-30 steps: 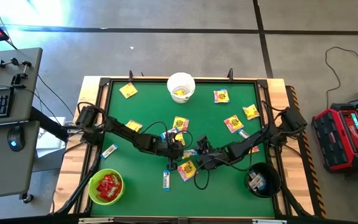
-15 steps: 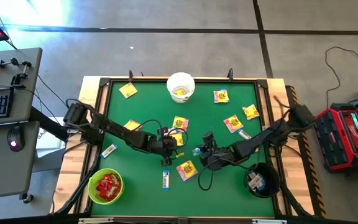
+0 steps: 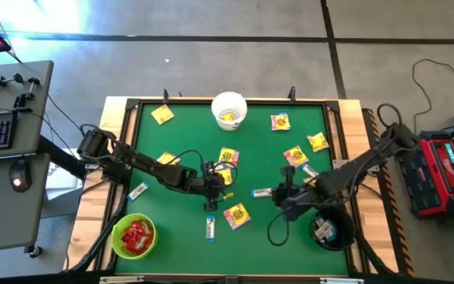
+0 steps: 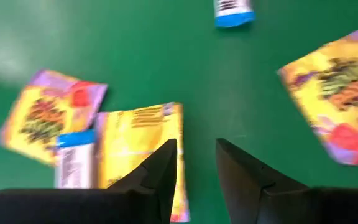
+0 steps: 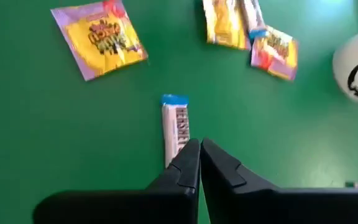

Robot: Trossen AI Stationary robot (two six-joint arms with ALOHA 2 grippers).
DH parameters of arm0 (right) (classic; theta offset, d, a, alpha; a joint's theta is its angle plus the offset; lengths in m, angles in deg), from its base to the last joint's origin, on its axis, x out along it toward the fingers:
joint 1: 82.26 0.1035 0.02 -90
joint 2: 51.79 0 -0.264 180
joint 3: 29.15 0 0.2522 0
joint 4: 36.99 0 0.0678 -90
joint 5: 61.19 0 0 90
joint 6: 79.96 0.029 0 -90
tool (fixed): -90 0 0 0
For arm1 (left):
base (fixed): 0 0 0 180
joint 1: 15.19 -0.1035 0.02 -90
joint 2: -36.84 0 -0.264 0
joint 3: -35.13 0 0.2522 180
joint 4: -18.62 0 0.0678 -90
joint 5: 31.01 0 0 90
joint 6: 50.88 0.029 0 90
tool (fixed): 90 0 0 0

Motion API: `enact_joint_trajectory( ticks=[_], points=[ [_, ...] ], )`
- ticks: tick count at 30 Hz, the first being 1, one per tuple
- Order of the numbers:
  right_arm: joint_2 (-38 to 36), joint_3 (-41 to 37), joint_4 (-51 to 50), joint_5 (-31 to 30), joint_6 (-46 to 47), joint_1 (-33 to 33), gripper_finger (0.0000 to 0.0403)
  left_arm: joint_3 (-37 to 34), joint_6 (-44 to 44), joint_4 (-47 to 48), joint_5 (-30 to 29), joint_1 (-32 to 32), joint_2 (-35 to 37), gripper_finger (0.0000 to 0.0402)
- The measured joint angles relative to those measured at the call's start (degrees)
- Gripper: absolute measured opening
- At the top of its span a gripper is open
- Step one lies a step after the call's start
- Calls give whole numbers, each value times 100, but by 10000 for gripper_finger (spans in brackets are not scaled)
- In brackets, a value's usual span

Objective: Sort candy by brand, put in halloween buckets
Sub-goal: Put the white candy into the black bucket

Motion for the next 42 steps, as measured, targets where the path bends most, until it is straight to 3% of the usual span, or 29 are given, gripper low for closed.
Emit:
enact_joint_trajectory(
  ticks=[4,9,12,15,17,25,34,38,42],
  points=[
    [102,-259,25,34,77,96,27,7,-78,-395,455,-95,-90,97],
    [297,-807,396,-89,253,96,71,9,-74,-984,787,-344,-276,60],
    [448,-1079,528,-2,368,15,65,17,75,-1222,956,-404,-334,27],
    [597,-1343,858,359,478,-138,27,22,165,-1408,1079,-428,-377,5],
    [704,-1473,1144,478,460,-233,7,22,179,-1405,1097,-428,-380,4],
    [1138,-1502,1812,889,202,-570,2,22,180,-1407,1093,-428,-396,5],
    [1020,-1086,2704,1297,-370,-379,1,22,182,-1486,1073,-433,-425,5],
    [1014,-868,2312,1175,-538,-315,18,26,253,-1574,1185,-433,-530,5],
    [1016,-903,2239,1204,-660,-310,63,24,415,-1514,1291,-422,-684,5]
  ],
)
